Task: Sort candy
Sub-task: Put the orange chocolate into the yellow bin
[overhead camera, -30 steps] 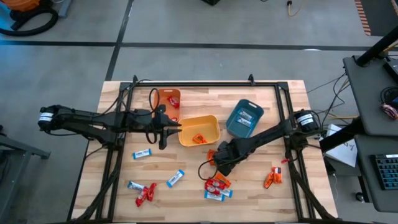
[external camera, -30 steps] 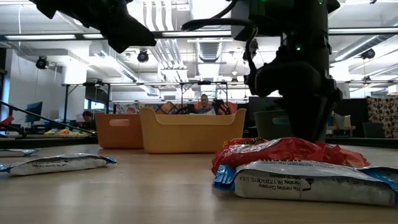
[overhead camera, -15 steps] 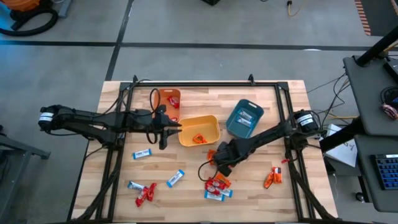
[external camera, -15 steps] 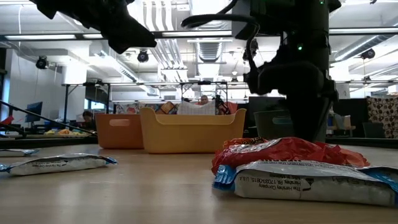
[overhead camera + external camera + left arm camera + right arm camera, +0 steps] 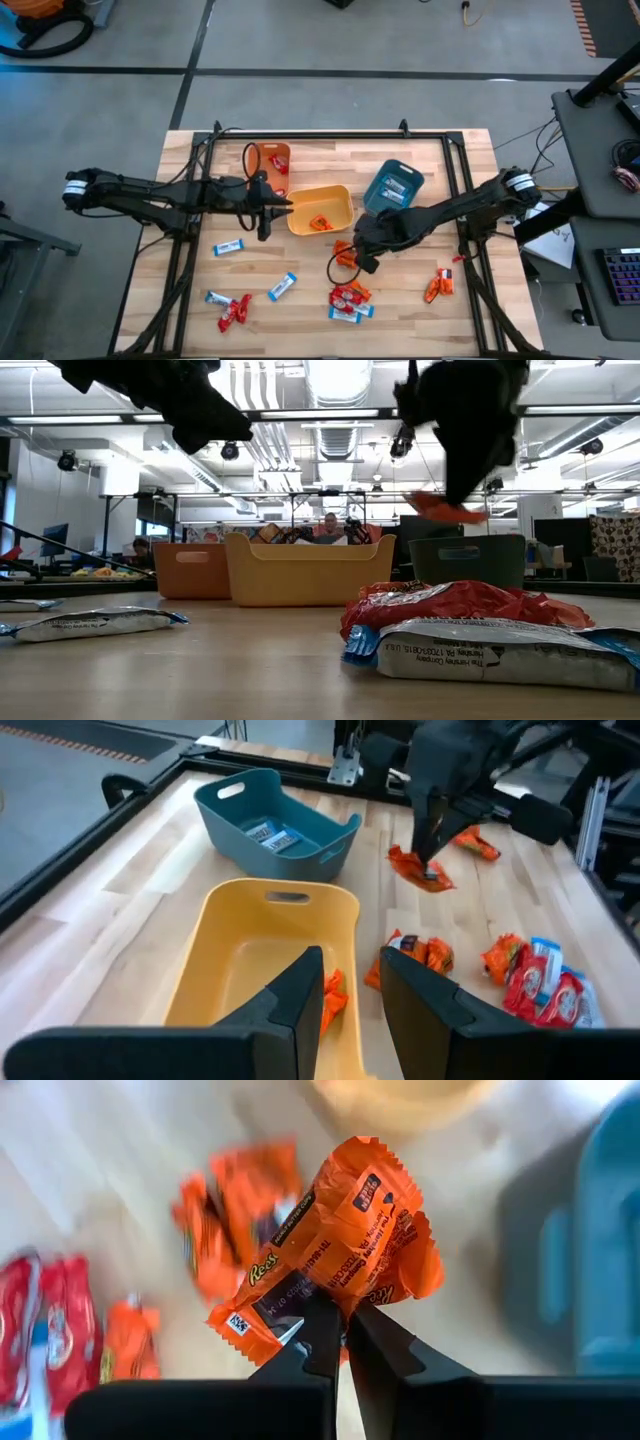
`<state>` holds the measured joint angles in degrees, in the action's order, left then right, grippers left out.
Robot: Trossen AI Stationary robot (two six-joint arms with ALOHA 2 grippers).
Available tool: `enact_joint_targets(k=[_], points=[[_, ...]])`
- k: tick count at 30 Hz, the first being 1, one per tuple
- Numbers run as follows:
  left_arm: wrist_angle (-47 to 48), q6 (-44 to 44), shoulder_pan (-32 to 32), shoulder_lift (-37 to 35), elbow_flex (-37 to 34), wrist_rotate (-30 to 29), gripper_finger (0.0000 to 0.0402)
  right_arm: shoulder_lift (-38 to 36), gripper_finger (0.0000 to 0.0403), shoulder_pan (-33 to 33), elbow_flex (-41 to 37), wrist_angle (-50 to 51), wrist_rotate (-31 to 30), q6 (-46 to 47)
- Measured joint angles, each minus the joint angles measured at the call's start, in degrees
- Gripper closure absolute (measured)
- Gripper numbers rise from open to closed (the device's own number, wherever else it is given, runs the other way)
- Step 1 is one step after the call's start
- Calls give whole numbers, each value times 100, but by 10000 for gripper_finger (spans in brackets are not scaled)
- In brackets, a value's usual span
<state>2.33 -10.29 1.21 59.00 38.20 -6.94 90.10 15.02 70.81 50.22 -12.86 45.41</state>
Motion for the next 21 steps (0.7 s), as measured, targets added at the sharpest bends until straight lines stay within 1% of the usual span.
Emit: enact_joint_targets(k=[2,4,12,17,21], points=[[-22,-138,5,79,-5,0,315,-89,390,-23,0,-219,-353,-452],[-35,-260,14,154,-5,2,315,-138,390,-86,0,-546,-503,-945],[25,-767,222,259,-4,6,315,-60,390,-506,-13,-1875,-512,-2867],[592,-1048,468,190,147,7,315,69,390,-764,-26,-2361,-521,-3604],[1368,-1297,691,181,310,13,315,198,390,-936,-48,-2645,-524,-4052]])
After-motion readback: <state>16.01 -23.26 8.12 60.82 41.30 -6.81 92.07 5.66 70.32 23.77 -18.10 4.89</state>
